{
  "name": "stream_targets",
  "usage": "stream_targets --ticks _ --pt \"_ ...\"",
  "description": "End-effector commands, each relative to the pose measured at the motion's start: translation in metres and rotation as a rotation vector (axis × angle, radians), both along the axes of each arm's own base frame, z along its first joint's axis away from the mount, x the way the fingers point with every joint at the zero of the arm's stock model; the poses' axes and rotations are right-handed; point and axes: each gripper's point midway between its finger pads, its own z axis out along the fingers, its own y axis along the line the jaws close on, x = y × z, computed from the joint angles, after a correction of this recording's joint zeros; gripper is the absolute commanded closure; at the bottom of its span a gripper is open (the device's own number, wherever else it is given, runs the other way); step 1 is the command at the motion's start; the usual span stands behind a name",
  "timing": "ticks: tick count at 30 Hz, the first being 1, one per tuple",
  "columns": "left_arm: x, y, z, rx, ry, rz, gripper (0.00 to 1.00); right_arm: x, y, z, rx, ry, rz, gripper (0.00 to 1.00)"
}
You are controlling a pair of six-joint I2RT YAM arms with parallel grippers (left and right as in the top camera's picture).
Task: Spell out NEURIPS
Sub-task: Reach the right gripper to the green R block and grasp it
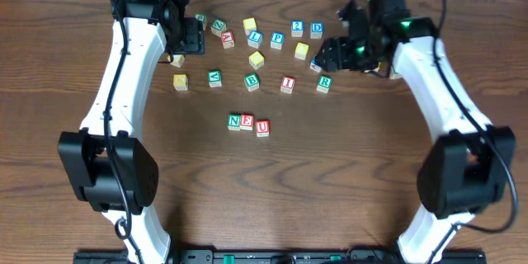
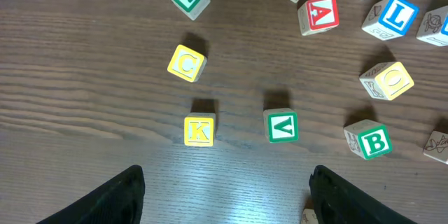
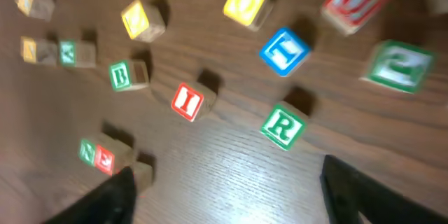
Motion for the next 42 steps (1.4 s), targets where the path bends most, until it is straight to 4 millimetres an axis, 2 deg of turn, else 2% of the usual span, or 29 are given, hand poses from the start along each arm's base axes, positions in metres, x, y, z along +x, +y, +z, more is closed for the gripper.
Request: stream_targets --ticks 1,3,5,17,21,26,33,42 --pt "0.001 0.004 0.015 0.009 -0.036 0.006 0.25 0.001 0.003 -0.031 -0.058 0.097 -0.100 0.34" --pt "0.001 0.004 0.015 0.009 -0.036 0.006 0.25 0.000 -0.013 -0.048 -0.142 0.156 -0.242 0.34" --pt "0.001 0.004 0.015 0.009 -0.036 0.006 0.25 0.000 -0.017 -0.060 -0.177 0.190 -0.313 0.34" --pt "0.001 0.004 0.015 0.009 -0.036 0.006 0.25 0.001 -0.018 -0.093 -0.201 0.253 -0.393 0.32" --pt "0.001 0.004 0.015 0.009 -0.036 0.006 0.25 0.002 -0.015 -0.097 -0.201 0.252 -0.395 0.33" --pt "0.000 0.004 0.015 0.009 -0.035 0.006 0.25 0.003 -0.017 -0.098 -0.223 0.239 -0.418 0.39" --pt "0.001 0.004 0.015 0.009 -0.036 0.006 0.25 0.002 -0.012 -0.106 -0.221 0.234 -0.435 0.45" --pt "0.000 0.004 0.015 0.009 -0.035 0.006 0.25 -0.002 -0.016 -0.118 -0.246 0.229 -0.448 0.52"
